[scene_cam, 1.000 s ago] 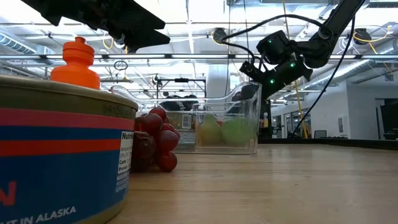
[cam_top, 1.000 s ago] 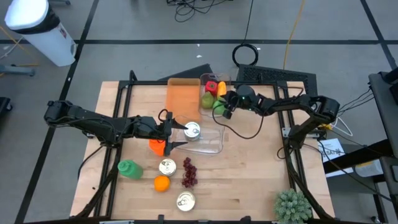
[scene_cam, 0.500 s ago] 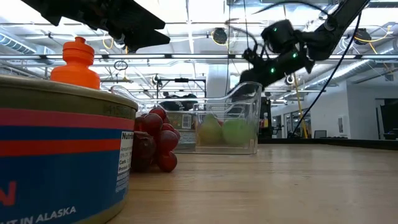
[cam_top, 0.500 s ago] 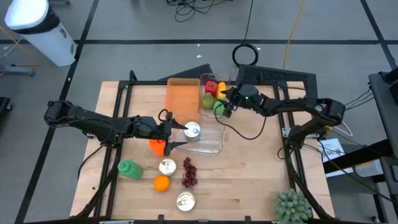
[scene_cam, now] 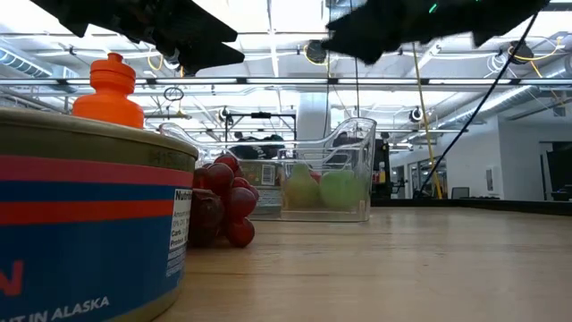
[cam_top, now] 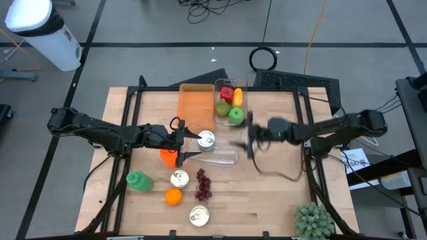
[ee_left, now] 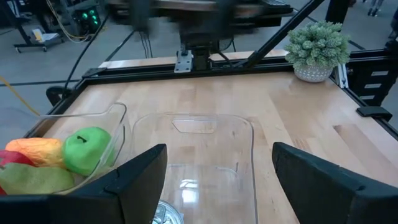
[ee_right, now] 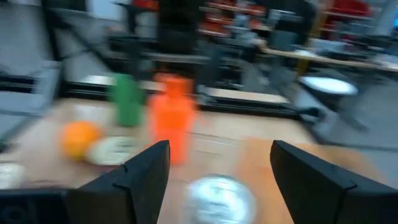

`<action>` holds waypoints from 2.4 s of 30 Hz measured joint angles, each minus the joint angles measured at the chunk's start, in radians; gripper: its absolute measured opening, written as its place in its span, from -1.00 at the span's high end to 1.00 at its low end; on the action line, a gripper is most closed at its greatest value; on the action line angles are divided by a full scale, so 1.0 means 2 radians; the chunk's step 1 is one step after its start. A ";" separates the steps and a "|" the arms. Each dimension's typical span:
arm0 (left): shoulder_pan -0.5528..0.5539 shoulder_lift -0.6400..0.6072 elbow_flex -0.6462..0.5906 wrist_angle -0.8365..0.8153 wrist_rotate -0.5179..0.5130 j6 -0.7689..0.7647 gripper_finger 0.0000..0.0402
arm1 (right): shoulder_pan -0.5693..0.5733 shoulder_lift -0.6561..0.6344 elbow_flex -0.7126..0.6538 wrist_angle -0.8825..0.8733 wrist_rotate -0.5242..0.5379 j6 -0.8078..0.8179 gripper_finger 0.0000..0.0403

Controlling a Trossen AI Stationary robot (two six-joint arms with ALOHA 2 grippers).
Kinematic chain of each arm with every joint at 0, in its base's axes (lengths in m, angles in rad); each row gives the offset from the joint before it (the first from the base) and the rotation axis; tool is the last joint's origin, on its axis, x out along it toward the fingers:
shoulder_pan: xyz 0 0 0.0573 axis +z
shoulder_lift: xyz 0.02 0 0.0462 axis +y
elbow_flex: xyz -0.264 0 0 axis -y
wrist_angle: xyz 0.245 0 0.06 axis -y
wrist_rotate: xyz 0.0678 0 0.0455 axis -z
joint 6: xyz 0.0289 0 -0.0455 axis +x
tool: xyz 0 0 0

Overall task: Pick & Place Food Item
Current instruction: Put the grapes into the top transparent bin

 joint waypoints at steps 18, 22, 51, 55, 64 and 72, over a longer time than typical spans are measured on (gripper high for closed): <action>0.000 0.000 0.000 0.000 0.000 0.000 -0.50 | 0.258 0.344 0.202 -0.009 0.138 -0.049 -0.21; 0.000 0.000 0.000 0.000 0.000 0.000 -0.50 | 0.267 0.395 0.273 -0.096 0.173 -0.084 -0.20; 0.000 0.000 0.000 0.000 0.000 0.000 -0.50 | 0.257 0.462 0.328 -0.133 0.158 -0.154 0.60; 0.000 0.000 0.000 0.000 0.000 0.000 -0.50 | 0.254 0.477 0.328 -0.101 0.149 -0.161 0.62; 0.000 0.000 0.000 0.000 0.000 0.000 -0.50 | 0.252 0.478 0.328 -0.091 0.163 -0.165 0.78; 0.000 0.000 0.000 0.000 0.000 0.000 -0.50 | 0.250 0.478 0.328 -0.083 0.173 -0.166 0.99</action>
